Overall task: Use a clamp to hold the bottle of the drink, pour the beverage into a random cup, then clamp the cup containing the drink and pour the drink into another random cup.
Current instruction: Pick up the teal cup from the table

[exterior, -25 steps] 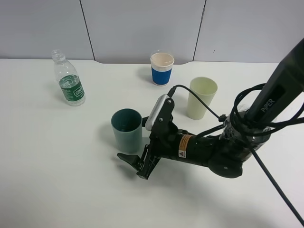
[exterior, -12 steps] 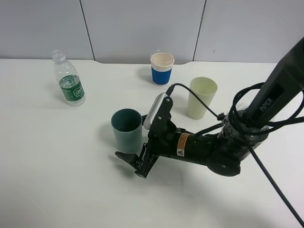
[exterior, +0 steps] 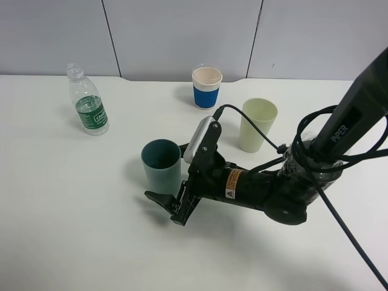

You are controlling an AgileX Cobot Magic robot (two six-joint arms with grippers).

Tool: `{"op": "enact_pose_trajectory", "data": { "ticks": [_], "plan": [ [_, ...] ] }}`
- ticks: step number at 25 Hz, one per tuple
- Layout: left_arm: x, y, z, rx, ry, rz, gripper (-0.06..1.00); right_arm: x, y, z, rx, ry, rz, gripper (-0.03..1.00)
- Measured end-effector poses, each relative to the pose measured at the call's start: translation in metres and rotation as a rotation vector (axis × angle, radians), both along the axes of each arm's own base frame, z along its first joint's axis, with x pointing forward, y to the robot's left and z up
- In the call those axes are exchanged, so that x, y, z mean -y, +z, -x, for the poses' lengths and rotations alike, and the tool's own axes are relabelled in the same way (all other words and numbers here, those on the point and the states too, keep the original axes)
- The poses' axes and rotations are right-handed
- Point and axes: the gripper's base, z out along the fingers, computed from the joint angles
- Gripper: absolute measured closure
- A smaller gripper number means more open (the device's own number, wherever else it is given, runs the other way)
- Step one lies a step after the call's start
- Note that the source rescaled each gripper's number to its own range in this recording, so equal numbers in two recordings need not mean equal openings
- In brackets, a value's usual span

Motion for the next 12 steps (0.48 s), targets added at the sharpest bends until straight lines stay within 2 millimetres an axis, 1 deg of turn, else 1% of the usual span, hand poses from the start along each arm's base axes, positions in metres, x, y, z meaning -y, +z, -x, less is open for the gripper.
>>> {"op": "enact_pose_trajectory", "data": {
  "ticks": [12],
  "plan": [
    [0.0000, 0.0000, 0.0000, 0.000, 0.000, 0.000, -0.06, 0.0022, -0.0013, -0.0036, -0.013, -0.052, -0.004, 0.20]
  ]
}}
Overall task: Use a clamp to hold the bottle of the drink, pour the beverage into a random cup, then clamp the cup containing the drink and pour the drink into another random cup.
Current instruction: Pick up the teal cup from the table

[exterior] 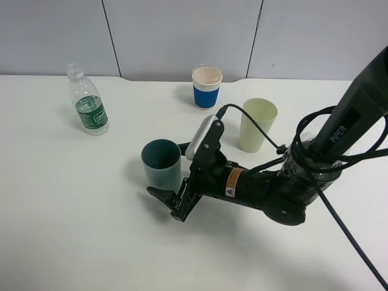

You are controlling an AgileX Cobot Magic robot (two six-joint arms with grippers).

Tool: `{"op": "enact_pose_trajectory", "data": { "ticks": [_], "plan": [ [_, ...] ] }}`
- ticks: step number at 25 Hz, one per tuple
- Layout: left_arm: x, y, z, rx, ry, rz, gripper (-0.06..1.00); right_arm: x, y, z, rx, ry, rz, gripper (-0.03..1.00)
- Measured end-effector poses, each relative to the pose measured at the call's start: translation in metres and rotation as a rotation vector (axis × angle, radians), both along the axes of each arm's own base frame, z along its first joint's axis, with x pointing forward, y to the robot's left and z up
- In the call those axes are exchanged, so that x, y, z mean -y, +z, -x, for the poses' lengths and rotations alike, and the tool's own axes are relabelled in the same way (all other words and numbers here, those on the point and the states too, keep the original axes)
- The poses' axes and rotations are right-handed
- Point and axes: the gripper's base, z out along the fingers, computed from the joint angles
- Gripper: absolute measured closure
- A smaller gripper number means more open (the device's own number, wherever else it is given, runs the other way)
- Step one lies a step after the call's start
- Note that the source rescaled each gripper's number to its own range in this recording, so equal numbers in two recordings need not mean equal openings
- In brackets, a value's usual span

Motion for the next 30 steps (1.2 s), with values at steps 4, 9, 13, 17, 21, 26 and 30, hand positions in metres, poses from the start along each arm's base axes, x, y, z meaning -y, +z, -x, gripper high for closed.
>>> {"op": "enact_pose_trajectory", "data": {
  "ticks": [4, 9, 13, 17, 21, 26, 30],
  "plan": [
    [0.0000, 0.0000, 0.0000, 0.000, 0.000, 0.000, -0.06, 0.0000, 0.0000, -0.0001, -0.039, -0.014, -0.023, 0.20],
    [0.0000, 0.0000, 0.0000, 0.000, 0.000, 0.000, -0.06, -0.0007, 0.0005, -0.0010, -0.087, -0.032, -0.056, 0.20],
    [0.0000, 0.0000, 0.0000, 0.000, 0.000, 0.000, -0.06, -0.0011, 0.0005, -0.0013, -0.094, -0.034, -0.062, 0.20],
    [0.0000, 0.0000, 0.0000, 0.000, 0.000, 0.000, -0.06, -0.0028, 0.0015, -0.0026, -0.073, -0.023, -0.057, 0.20],
    [0.0000, 0.0000, 0.0000, 0.000, 0.000, 0.000, -0.06, -0.0067, 0.0039, -0.0051, -0.049, -0.006, -0.062, 0.20],
    [0.0000, 0.0000, 0.0000, 0.000, 0.000, 0.000, -0.06, -0.0080, 0.0039, -0.0039, -0.040, 0.018, -0.057, 0.20],
    [0.0000, 0.0000, 0.0000, 0.000, 0.000, 0.000, -0.06, -0.0087, 0.0038, -0.0027, -0.034, 0.036, -0.052, 0.20]
  ]
}}
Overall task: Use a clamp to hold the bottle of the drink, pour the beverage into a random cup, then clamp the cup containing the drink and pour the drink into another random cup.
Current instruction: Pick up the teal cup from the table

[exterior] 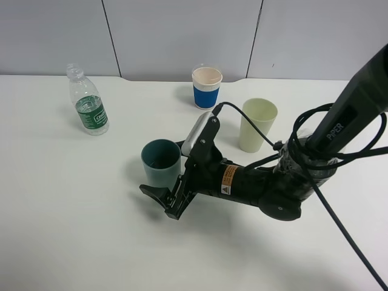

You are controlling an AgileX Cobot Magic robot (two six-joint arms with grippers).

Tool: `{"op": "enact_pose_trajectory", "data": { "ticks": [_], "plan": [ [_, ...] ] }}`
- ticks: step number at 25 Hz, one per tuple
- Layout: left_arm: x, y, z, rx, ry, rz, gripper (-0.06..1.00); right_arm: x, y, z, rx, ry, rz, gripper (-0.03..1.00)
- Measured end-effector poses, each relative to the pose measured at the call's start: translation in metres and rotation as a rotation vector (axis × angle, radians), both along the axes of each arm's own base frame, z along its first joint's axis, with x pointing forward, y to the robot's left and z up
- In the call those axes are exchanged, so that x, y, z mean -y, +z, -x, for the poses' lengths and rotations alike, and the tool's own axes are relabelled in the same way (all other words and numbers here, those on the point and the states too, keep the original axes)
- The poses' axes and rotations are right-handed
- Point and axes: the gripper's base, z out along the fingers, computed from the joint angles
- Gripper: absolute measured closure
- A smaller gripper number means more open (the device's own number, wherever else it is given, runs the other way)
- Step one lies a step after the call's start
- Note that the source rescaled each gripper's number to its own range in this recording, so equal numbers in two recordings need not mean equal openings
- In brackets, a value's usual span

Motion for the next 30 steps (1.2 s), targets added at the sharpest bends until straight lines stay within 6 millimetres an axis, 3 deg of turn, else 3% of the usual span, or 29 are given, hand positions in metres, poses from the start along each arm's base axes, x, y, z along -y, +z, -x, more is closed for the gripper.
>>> {"op": "enact_pose_trajectory", "data": {
  "ticks": [2, 4, 5, 8, 23, 26, 30],
  "plan": [
    [0.000, 0.000, 0.000, 0.000, 0.000, 0.000, -0.06, 0.000, -0.002, 0.000, -0.005, 0.000, 0.004, 0.22],
    [0.000, 0.000, 0.000, 0.000, 0.000, 0.000, -0.06, 0.001, -0.007, 0.001, -0.015, 0.002, 0.014, 0.32],
    [0.000, 0.000, 0.000, -0.001, 0.000, 0.000, -0.06, 0.001, -0.009, 0.001, -0.019, 0.004, 0.018, 0.44],
    [0.000, 0.000, 0.000, -0.001, 0.000, 0.000, -0.06, 0.001, -0.011, 0.002, -0.023, 0.005, 0.022, 0.97],
    [0.000, 0.000, 0.000, -0.001, 0.000, 0.000, -0.06, 0.001, -0.010, 0.002, -0.032, 0.003, 0.016, 0.96],
    [0.000, 0.000, 0.000, -0.001, 0.000, 0.000, -0.06, 0.000, -0.001, 0.000, -0.023, -0.008, 0.011, 0.96],
    [0.000, 0.000, 0.000, -0.001, 0.000, 0.000, -0.06, -0.001, 0.027, -0.005, 0.029, -0.036, -0.041, 0.96]
  ]
}}
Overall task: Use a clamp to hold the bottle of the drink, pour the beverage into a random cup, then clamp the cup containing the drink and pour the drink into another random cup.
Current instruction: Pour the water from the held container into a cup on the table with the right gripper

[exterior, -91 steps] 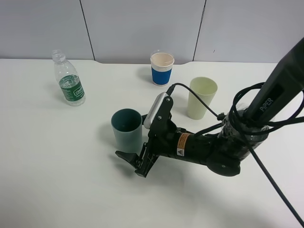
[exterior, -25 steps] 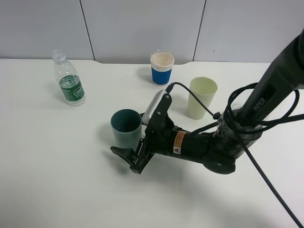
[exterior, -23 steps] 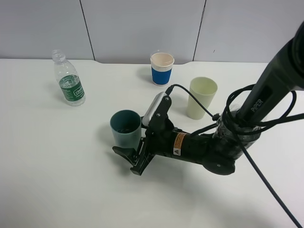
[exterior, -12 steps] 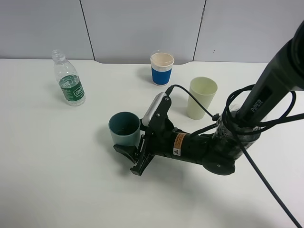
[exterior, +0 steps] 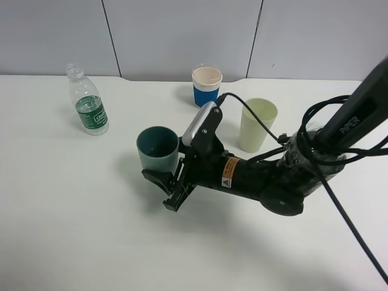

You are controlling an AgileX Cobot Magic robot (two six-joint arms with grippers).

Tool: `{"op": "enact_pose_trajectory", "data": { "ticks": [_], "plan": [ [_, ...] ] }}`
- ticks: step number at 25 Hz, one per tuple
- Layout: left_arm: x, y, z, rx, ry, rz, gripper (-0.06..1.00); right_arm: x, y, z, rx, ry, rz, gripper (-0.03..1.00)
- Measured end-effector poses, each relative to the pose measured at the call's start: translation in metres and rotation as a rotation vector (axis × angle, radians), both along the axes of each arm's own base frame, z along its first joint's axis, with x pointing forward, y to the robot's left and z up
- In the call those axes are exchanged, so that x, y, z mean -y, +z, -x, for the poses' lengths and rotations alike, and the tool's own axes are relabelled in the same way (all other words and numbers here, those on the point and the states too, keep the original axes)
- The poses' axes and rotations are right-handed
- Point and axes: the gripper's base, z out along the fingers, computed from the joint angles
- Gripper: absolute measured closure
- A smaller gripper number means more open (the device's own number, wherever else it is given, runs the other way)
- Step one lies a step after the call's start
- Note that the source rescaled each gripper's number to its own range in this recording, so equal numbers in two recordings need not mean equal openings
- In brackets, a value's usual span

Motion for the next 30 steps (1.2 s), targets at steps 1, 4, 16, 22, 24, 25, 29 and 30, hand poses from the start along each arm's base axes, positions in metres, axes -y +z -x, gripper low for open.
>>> {"op": "enact_pose_trajectory", "data": {
  "ticks": [1, 4, 16, 22, 24, 25, 29, 30],
  "plan": [
    [0.000, 0.000, 0.000, 0.000, 0.000, 0.000, -0.06, 0.000, 0.006, -0.001, 0.008, -0.010, -0.005, 0.96],
    [0.000, 0.000, 0.000, 0.000, 0.000, 0.000, -0.06, 0.001, 0.020, -0.003, 0.022, -0.034, -0.009, 0.96],
    [0.000, 0.000, 0.000, 0.000, 0.000, 0.000, -0.06, 0.019, 0.071, -0.012, 0.002, -0.216, -0.011, 0.96],
    [0.000, 0.000, 0.000, 0.000, 0.000, 0.000, -0.06, 0.040, 0.102, -0.021, 0.031, -0.302, -0.032, 0.96],
    [0.000, 0.000, 0.000, 0.000, 0.000, 0.000, -0.06, 0.049, 0.109, -0.024, 0.031, -0.334, -0.027, 0.96],
    [0.000, 0.000, 0.000, 0.000, 0.000, 0.000, -0.06, 0.054, 0.111, -0.027, 0.028, -0.352, -0.022, 0.96],
    [0.000, 0.000, 0.000, 0.000, 0.000, 0.000, -0.06, 0.076, 0.116, -0.038, 0.024, -0.418, 0.012, 0.96],
    [0.000, 0.000, 0.000, 0.000, 0.000, 0.000, -0.06, 0.081, 0.116, -0.040, 0.021, -0.428, 0.025, 0.96]
  ]
}}
